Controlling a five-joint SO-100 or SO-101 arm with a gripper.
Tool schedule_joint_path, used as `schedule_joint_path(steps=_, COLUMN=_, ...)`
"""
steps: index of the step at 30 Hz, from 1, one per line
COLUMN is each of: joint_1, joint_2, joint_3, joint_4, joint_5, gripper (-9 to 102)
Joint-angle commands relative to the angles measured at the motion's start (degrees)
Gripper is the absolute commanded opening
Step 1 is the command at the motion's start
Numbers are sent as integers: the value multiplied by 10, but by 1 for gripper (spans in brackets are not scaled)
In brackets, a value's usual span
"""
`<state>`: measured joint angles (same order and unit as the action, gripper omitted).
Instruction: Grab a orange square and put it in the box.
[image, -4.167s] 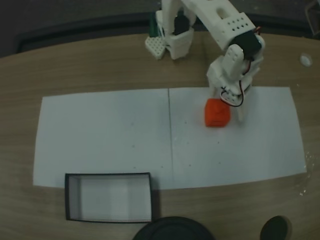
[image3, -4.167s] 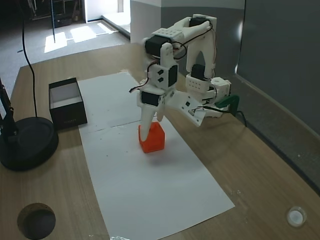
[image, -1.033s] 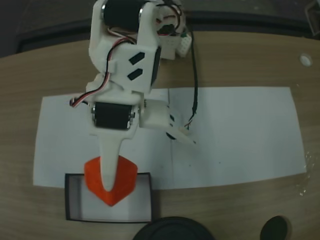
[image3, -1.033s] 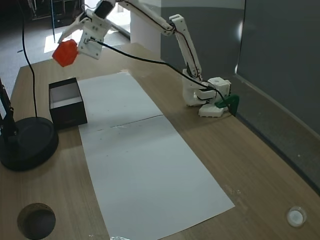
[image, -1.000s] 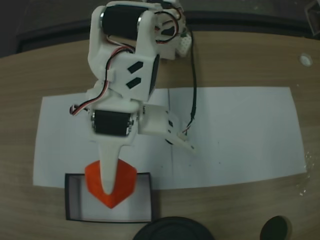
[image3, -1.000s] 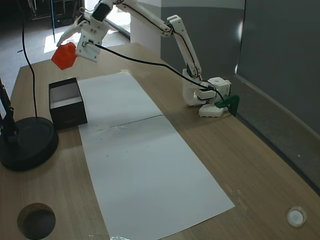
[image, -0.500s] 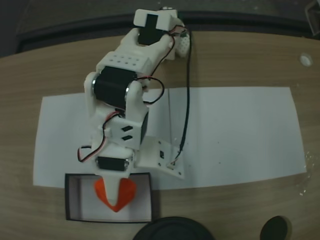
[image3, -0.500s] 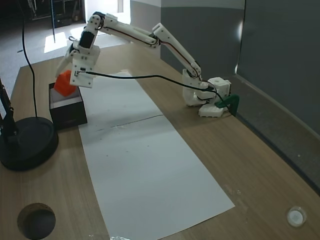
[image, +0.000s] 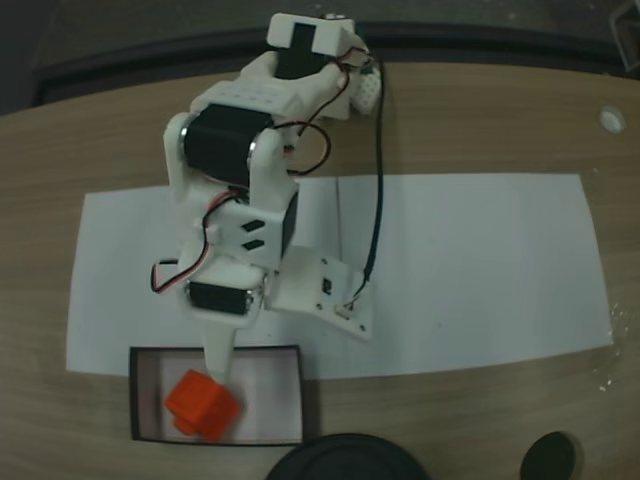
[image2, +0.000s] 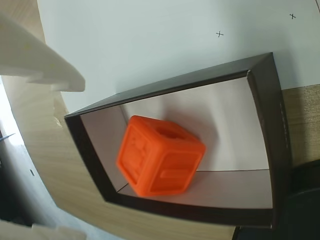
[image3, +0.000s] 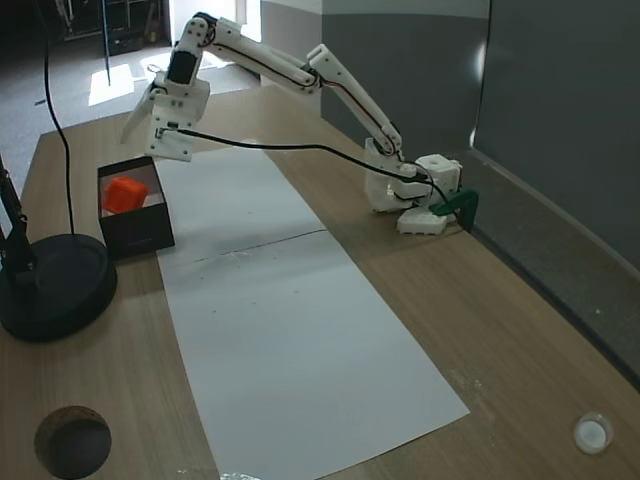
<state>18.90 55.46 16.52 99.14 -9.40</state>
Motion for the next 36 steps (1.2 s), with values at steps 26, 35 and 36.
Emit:
schedule_joint_path(steps=26, joint_1=-109, joint_2=1138, joint_3=911, joint_4=-154, joint_5=24, gripper=0)
schedule_joint_path(steps=35, joint_1=-109, joint_2=1276, joint_3=1030, joint_4=-164, joint_5=-31, gripper=0)
schedule_joint_path(steps=36, joint_1=-109, joint_2=1285, joint_3=1033, joint_4=-165, joint_5=-31, gripper=0)
